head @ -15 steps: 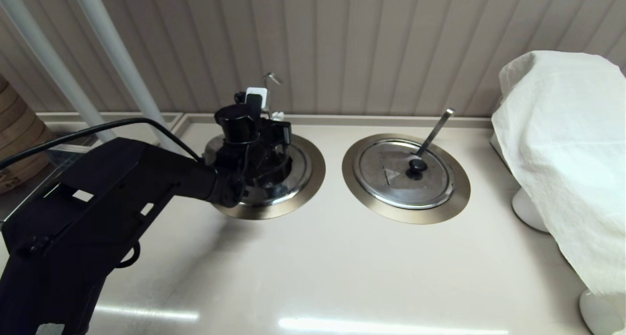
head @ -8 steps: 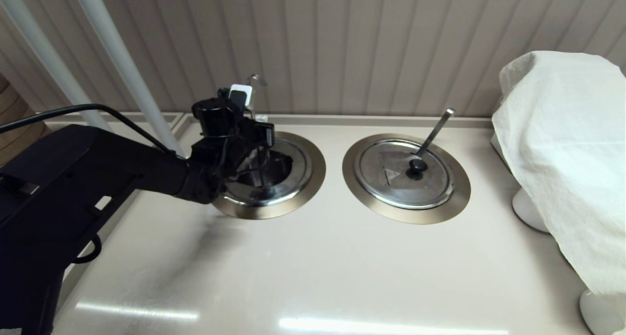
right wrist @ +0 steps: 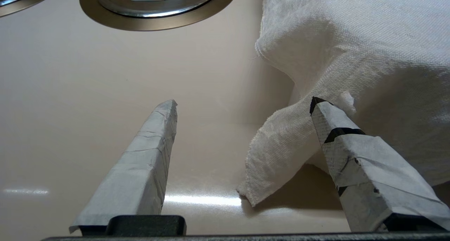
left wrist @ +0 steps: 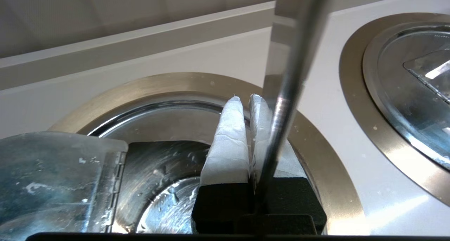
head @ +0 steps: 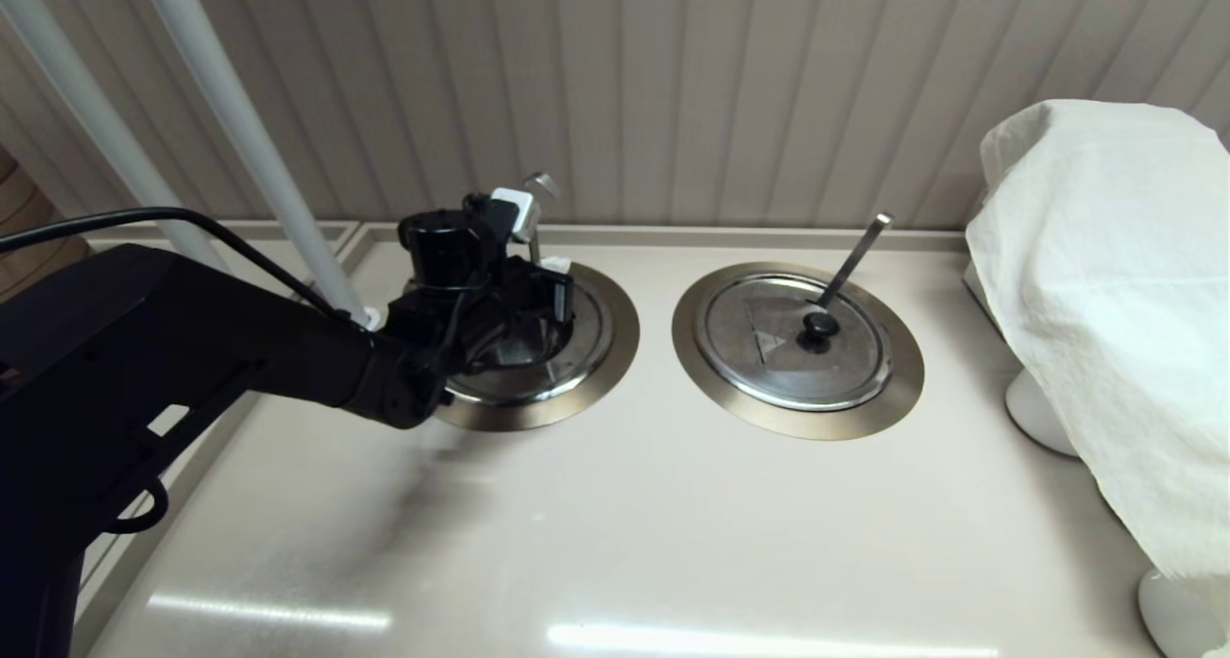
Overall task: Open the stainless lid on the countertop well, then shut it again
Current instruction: Stir with a spoon
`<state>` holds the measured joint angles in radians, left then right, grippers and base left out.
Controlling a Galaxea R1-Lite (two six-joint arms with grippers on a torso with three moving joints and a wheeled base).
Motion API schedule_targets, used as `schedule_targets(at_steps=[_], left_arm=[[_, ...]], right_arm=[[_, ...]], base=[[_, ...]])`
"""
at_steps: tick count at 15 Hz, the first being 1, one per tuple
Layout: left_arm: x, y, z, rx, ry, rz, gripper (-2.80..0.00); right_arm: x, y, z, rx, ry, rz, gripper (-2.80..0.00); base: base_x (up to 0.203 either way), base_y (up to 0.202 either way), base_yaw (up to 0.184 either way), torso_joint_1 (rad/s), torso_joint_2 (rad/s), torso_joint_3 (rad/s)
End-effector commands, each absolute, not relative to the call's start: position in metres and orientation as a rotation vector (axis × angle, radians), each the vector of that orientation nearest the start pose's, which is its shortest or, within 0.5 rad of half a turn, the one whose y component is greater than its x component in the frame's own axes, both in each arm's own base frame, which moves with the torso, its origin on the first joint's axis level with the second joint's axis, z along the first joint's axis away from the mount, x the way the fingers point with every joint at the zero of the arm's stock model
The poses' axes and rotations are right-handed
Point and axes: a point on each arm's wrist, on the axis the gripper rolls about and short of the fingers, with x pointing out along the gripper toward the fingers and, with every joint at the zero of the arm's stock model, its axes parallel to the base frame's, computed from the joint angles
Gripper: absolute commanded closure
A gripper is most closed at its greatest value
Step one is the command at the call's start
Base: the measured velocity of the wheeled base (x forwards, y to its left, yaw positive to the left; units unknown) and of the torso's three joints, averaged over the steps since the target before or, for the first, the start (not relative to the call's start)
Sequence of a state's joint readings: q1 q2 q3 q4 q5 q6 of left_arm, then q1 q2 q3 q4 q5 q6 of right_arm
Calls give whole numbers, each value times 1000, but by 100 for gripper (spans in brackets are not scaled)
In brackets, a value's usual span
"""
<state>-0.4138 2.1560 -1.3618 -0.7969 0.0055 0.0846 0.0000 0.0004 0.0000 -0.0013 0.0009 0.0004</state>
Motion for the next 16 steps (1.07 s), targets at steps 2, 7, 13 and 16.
schedule_targets(at_steps=[2,7,13,16], left_arm=[[421,-187,171,61,-70,-390,0],[432,-174,183,44,-117,-289,0],[416,-148,193,80,-17,-295,0],[409,-159,185,95,6,-384,0]], right_arm=[[-23,0,76,0,-2,3,-280],[-23,0,76,0,-2,3,-280],[-23,0,76,0,-2,3,-280],[-23,0,76,0,-2,3,-280]], base=[[0,0,0,0,0,0],[0,0,0,0,0,0],[0,0,0,0,0,0],[0,0,0,0,0,0]])
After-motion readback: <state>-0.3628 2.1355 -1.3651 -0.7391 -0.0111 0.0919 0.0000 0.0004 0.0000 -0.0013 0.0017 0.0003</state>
